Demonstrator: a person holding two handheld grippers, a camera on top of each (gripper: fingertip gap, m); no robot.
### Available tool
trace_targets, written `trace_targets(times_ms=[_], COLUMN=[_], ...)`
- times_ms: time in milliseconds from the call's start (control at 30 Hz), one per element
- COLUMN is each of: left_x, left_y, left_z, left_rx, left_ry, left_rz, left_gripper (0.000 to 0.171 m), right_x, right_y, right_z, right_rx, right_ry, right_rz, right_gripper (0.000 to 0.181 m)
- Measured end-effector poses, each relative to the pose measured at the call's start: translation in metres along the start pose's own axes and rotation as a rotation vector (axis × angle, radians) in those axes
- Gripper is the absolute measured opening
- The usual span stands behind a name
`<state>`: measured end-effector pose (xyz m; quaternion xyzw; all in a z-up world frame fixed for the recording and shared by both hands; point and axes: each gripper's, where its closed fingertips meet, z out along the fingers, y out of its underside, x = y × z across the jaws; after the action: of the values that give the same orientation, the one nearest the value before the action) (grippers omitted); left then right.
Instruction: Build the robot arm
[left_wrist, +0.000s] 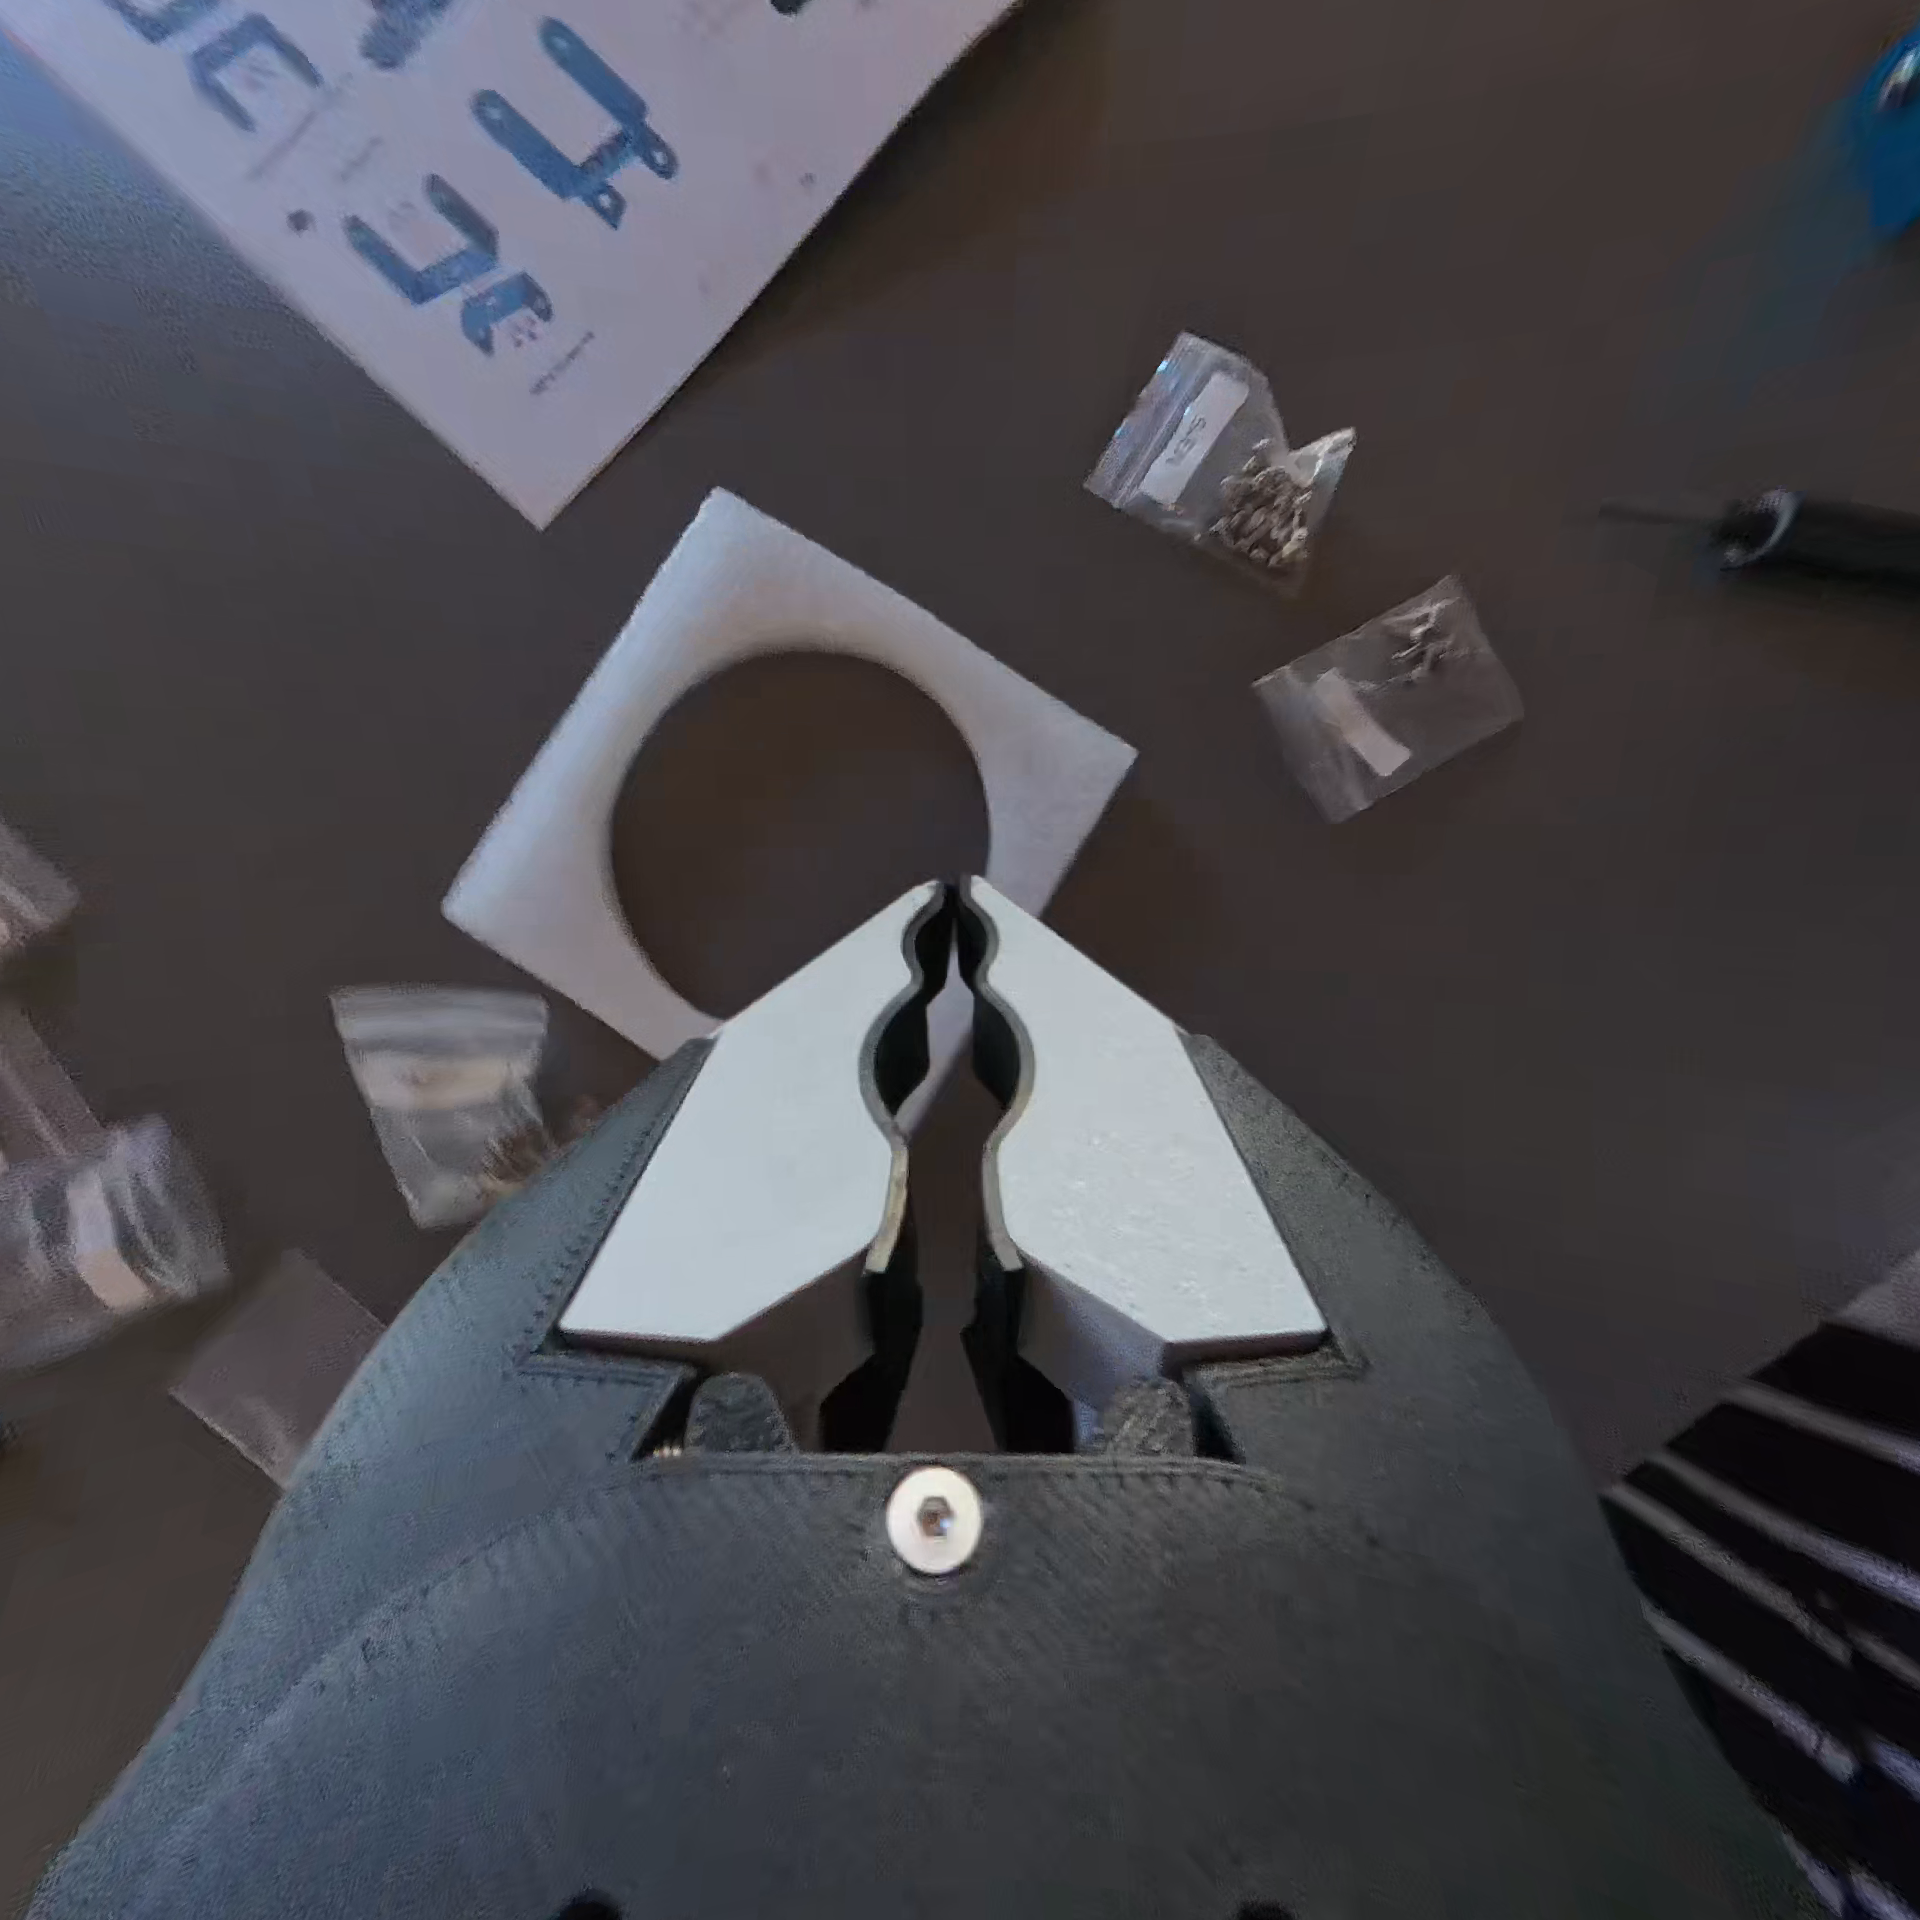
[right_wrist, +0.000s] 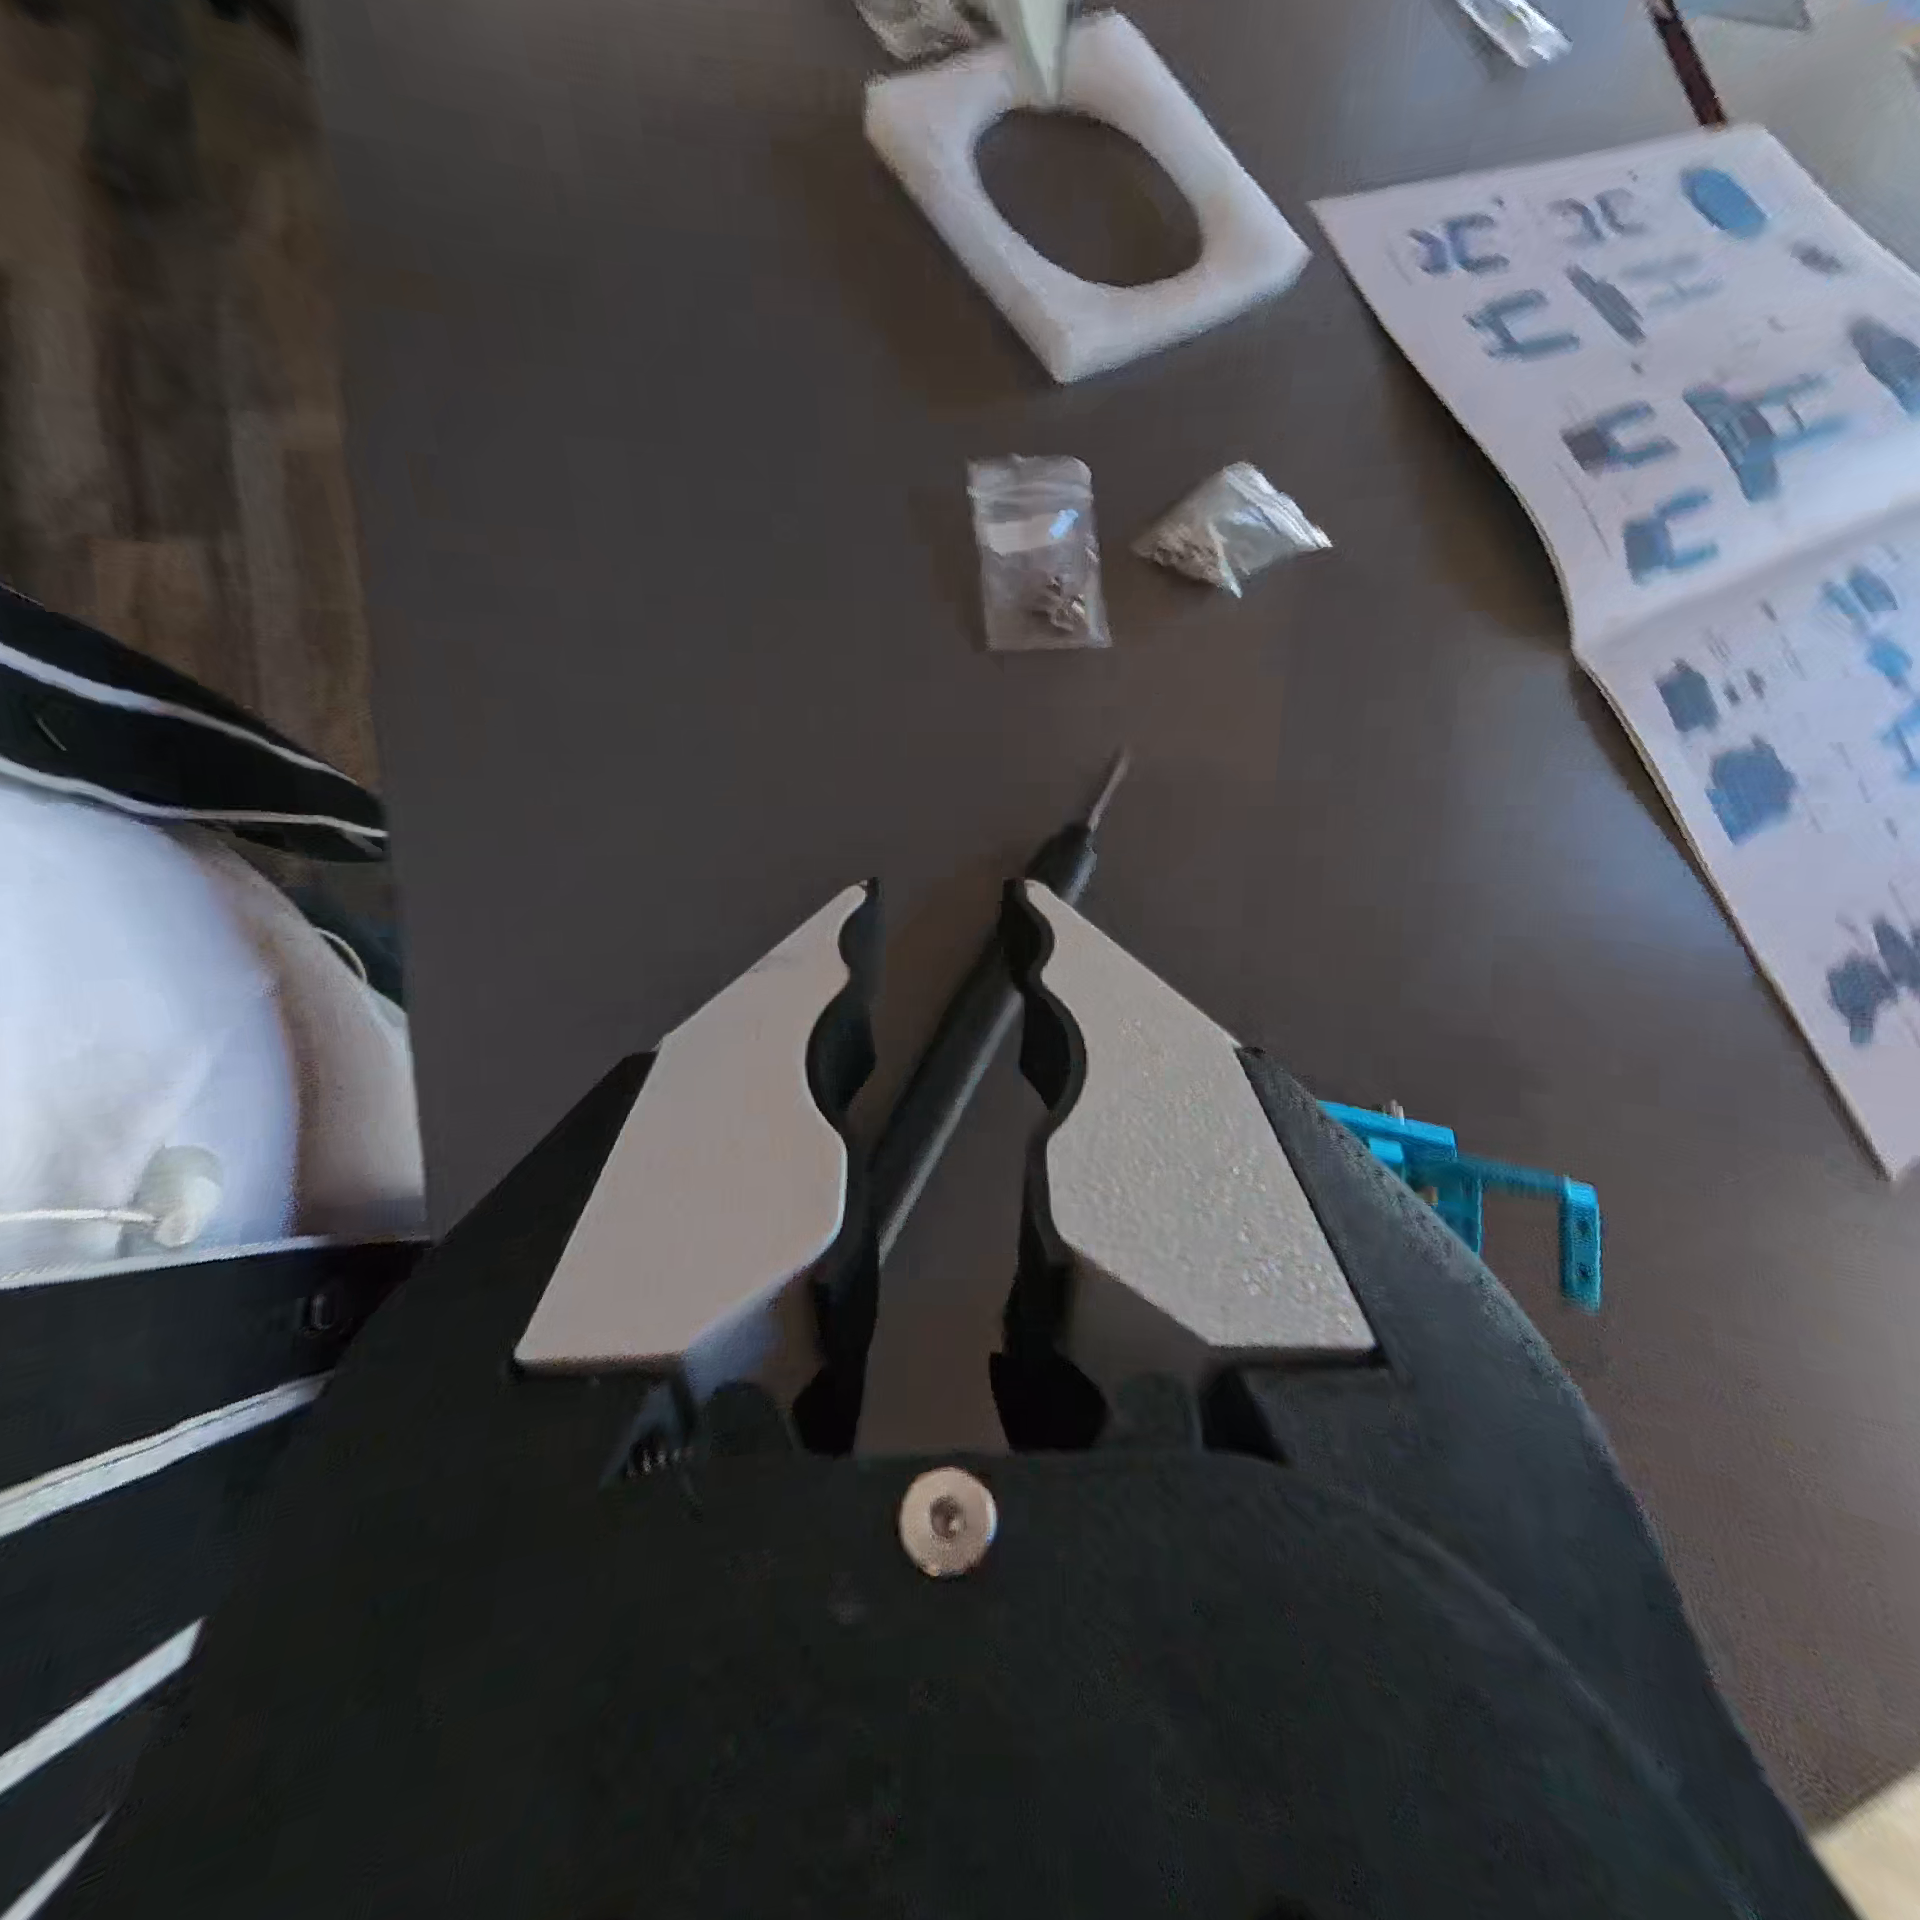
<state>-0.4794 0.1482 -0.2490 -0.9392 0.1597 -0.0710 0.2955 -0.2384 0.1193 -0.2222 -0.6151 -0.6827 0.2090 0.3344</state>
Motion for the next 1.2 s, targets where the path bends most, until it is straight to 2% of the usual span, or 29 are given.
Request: trace_targets(times_ms=[100, 167, 233, 433, 567, 667, 900, 1200], left_x=[-0.014, -0.017, -0.016, -0.01, -0.004, -0.002, -0.003, -0.004], left_y=[0.002, 0.006, 0.009, 0.016, 0.021, 0.026, 0.03, 0.031], left_z=[0.016, 0.022, 0.024, 0.024, 0.027, 0.031, 0.032, 0.031], left_rx=[-0.124, -0.179, -0.187, -0.155, -0.164, -0.164, -0.149, -0.104], left_ry=[0.086, 0.174, 0.261, 0.427, 0.556, 0.594, 0.611, 0.584], left_rz=[0.227, 0.408, 0.568, 0.934, 0.989, 1.048, 1.104, 1.106], left_gripper=[0.002, 0.009, 0.015, 0.013, 0.016, 0.015, 0.014, 0.006], right_x=[0.01, 0.007, 0.004, 0.0, -0.008, -0.016, -0.034, -0.046], right_y=[0.018, 0.02, 0.014, -0.008, -0.015, -0.019, -0.025, -0.027], right_z=[-0.002, -0.006, -0.011, -0.026, -0.033, -0.037, -0.047, -0.049], right_rx=[-0.033, -0.003, 0.044, 0.088, 0.064, 0.049, 0.041, 0.039], right_ry=[0.106, 0.144, 0.202, 0.424, 0.529, 0.577, 0.654, 0.668], right_rz=[0.162, 0.3, 0.409, 0.551, 0.59, 0.621, 0.652, 0.653], right_gripper=[0.027, 0.027, 0.027, 0.026, 0.026, 0.026, 0.025, 0.023])
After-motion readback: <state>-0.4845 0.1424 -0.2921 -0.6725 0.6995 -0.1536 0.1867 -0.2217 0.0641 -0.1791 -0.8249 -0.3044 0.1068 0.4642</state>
